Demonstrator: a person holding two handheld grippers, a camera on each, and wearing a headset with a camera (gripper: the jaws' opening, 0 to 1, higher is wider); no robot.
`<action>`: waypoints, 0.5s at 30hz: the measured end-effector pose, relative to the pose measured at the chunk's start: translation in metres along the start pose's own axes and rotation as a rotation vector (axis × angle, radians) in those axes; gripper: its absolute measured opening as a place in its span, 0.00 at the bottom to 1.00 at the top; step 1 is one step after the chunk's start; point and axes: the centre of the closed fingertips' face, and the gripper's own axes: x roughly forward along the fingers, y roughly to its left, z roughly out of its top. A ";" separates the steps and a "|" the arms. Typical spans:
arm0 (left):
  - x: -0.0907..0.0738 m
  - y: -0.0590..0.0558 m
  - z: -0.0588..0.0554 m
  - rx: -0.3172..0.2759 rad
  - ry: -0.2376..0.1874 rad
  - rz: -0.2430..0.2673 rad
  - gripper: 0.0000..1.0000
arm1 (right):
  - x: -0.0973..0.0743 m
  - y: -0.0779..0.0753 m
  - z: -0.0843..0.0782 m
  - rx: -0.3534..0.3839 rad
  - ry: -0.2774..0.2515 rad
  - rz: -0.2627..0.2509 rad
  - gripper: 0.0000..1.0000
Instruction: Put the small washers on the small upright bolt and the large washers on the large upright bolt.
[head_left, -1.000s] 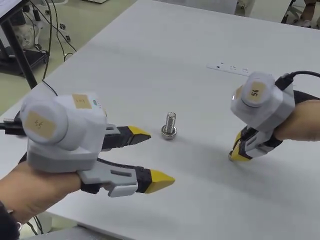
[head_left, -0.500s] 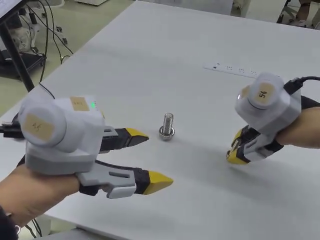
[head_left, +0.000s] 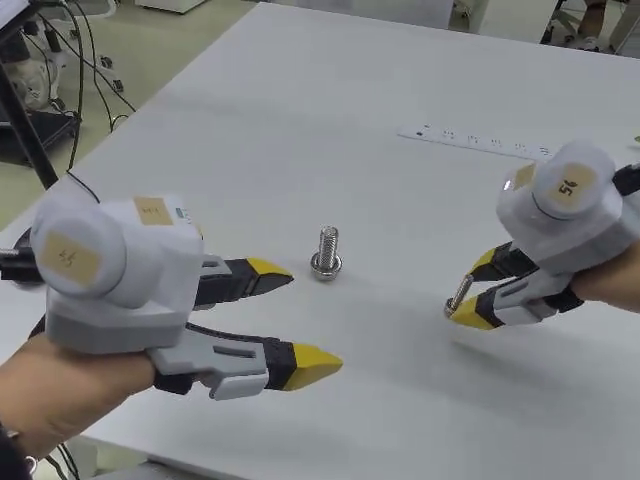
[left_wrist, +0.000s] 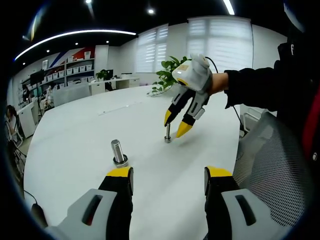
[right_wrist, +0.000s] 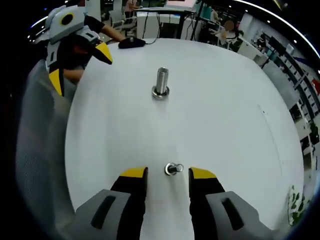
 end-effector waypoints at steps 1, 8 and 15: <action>0.000 0.000 0.000 0.001 -0.001 -0.001 0.57 | -0.002 0.000 0.000 0.006 -0.004 -0.005 0.35; 0.002 -0.001 0.001 0.002 0.001 -0.008 0.57 | -0.011 0.001 0.002 0.036 -0.058 -0.038 0.36; 0.001 -0.001 0.000 -0.002 0.000 -0.007 0.57 | -0.021 0.007 0.005 0.071 -0.124 -0.067 0.40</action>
